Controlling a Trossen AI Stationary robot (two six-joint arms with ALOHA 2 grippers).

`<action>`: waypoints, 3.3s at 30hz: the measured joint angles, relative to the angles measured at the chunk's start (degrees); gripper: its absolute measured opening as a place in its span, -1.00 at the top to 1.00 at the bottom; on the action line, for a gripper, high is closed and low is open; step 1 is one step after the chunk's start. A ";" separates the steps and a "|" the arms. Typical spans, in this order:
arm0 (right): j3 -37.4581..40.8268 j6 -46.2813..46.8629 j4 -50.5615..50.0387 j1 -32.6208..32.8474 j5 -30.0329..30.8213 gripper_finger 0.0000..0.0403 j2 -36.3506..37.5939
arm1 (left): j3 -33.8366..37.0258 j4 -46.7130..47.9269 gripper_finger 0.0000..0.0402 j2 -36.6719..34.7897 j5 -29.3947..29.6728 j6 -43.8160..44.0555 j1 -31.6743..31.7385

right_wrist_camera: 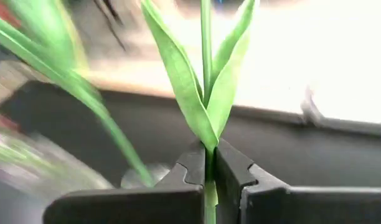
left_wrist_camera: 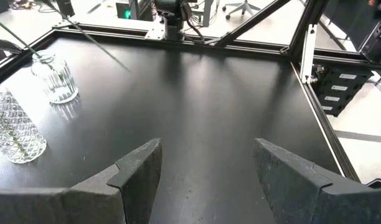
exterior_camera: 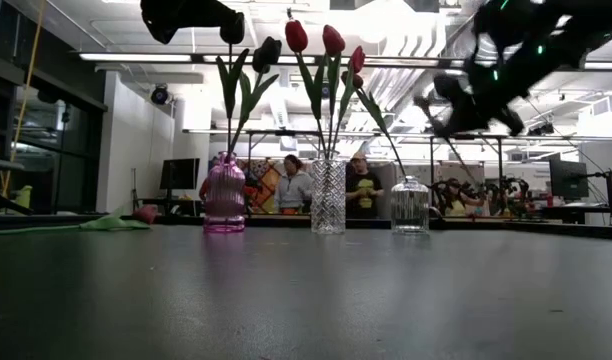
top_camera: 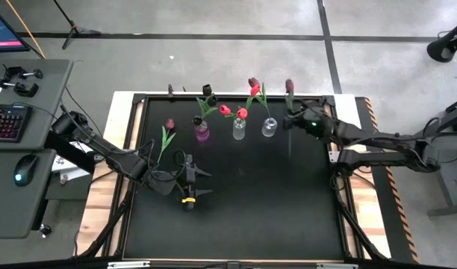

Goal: Sort flowers into vase by color
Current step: Put the right red tulip into the right transparent vase, then put the red tulip into the right transparent vase

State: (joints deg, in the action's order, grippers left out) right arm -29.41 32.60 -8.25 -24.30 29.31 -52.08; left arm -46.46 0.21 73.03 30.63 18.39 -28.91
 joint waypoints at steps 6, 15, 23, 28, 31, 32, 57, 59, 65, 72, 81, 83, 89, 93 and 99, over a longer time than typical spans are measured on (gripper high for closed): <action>5.51 -15.17 34.19 9.03 5.38 1.00 1.73 | 0.00 0.02 -0.19 0.00 -0.02 0.40 -0.02; 8.02 -31.35 54.47 13.23 9.70 1.00 0.91 | -0.01 -0.02 -0.19 0.01 0.00 0.38 -0.02; 8.02 -39.00 67.32 13.19 9.69 1.00 -4.99 | -0.01 -0.15 -0.19 0.02 0.03 -0.02 -0.02; 8.00 -41.32 72.27 12.24 10.16 1.00 -10.76 | -0.02 -0.11 -0.19 0.02 0.02 0.00 0.00; 8.00 -43.73 75.60 11.92 10.32 1.00 -13.01 | 0.00 -0.09 -0.19 0.02 0.02 -0.04 -0.02; 8.00 -44.39 76.42 11.92 10.32 1.00 -13.45 | 0.00 -0.08 -0.19 0.02 0.02 -0.07 -0.01; 7.95 -35.31 57.80 12.12 11.18 0.93 -13.54 | 0.00 -0.04 -0.19 0.02 0.02 -0.07 0.00; 7.95 -33.64 55.12 12.20 11.00 0.80 -13.54 | 0.00 -0.04 -0.19 0.02 0.02 -0.06 -0.02; 7.95 -28.49 49.56 12.25 10.84 0.18 -13.54 | 0.00 -0.04 -0.19 0.02 0.02 -0.07 -0.02; 7.95 -27.50 45.01 12.47 9.22 -0.45 -13.47 | 0.00 -0.04 -0.19 0.02 0.02 -0.07 0.00; 7.93 -24.42 33.21 12.70 9.26 -0.65 -8.47 | 0.00 0.07 -0.19 0.02 0.02 -0.04 -0.01; 7.93 -22.54 29.87 12.70 9.22 -0.65 -6.56 | 0.00 0.06 -0.19 0.02 0.02 -0.07 -0.02; 7.93 -16.82 20.90 12.70 5.28 -0.65 -1.73 | -0.01 0.49 -0.19 0.02 0.01 0.17 -0.02; 7.93 -12.50 17.08 12.70 0.10 -0.65 -0.54 | -0.03 6.66 -0.19 0.87 -3.09 4.21 -0.11; 7.93 -10.11 14.45 12.73 -2.16 -0.65 -1.10 | -0.02 25.38 -0.19 3.90 -3.11 24.42 -0.17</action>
State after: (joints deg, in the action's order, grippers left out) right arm -21.47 22.49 6.20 -11.57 27.14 -53.18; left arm -46.48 25.59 76.93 27.52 42.81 -29.08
